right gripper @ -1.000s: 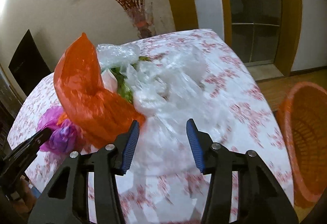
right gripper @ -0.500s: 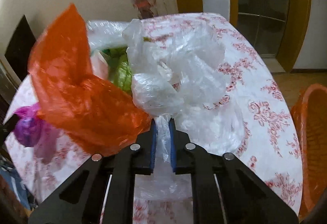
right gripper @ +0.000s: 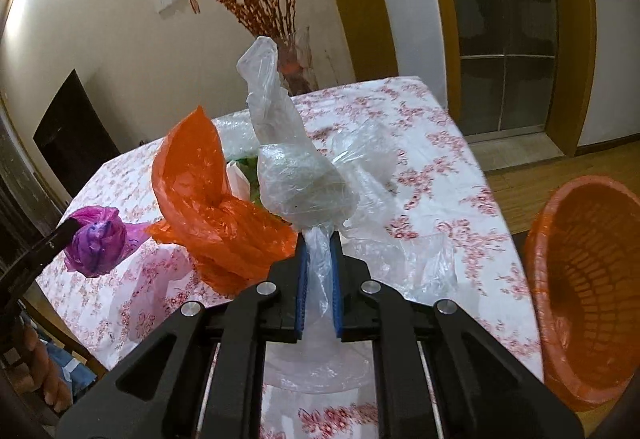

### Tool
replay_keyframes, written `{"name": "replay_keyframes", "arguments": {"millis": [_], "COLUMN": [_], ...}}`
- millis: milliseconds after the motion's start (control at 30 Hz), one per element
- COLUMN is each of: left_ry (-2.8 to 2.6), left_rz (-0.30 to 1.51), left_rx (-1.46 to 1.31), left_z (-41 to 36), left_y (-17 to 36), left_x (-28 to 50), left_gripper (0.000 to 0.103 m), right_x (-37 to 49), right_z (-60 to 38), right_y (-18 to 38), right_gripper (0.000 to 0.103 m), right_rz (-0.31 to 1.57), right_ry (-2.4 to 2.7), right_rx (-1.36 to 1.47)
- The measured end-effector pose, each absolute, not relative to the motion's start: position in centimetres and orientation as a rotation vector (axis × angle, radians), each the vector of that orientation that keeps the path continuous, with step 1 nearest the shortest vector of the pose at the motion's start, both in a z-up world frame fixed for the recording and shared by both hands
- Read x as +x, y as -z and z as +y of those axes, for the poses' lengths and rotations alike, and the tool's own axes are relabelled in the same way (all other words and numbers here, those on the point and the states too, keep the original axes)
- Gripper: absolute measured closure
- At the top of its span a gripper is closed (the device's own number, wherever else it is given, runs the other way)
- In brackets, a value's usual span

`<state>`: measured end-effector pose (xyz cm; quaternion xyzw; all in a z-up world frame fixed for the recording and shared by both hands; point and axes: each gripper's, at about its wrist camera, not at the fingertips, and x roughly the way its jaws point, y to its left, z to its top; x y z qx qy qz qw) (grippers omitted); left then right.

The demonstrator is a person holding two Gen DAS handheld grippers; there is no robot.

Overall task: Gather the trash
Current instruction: 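Carry both bags over the orange basket and open both tools to drop them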

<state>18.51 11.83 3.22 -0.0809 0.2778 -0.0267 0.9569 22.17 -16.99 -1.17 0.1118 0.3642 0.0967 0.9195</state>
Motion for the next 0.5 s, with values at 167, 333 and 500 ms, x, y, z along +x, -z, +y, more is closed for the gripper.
{"name": "replay_keyframes", "arguments": {"millis": [167,333,500], "left_ry": [0.108,0.167,0.235], "left_rz": [0.519,0.481,0.453], "left_rx": [-0.144,-0.137,-0.118], "left_z": [9.7,7.2,3.6], "left_y": [-5.6,-8.0,-10.1], "left_x": [17.9,17.7,17.9], "left_gripper": [0.085,0.085,0.085], "right_x": [21.8,21.2,20.7], "right_z": [-18.7,-20.5,-22.5], "right_y": [0.5,-0.4,-0.8], "right_gripper": [0.093,0.093,0.093], "right_rz": [0.723,0.691,0.671], "right_ry": [-0.172,-0.14,-0.097], "right_rx": [0.241,0.255,0.274]}}
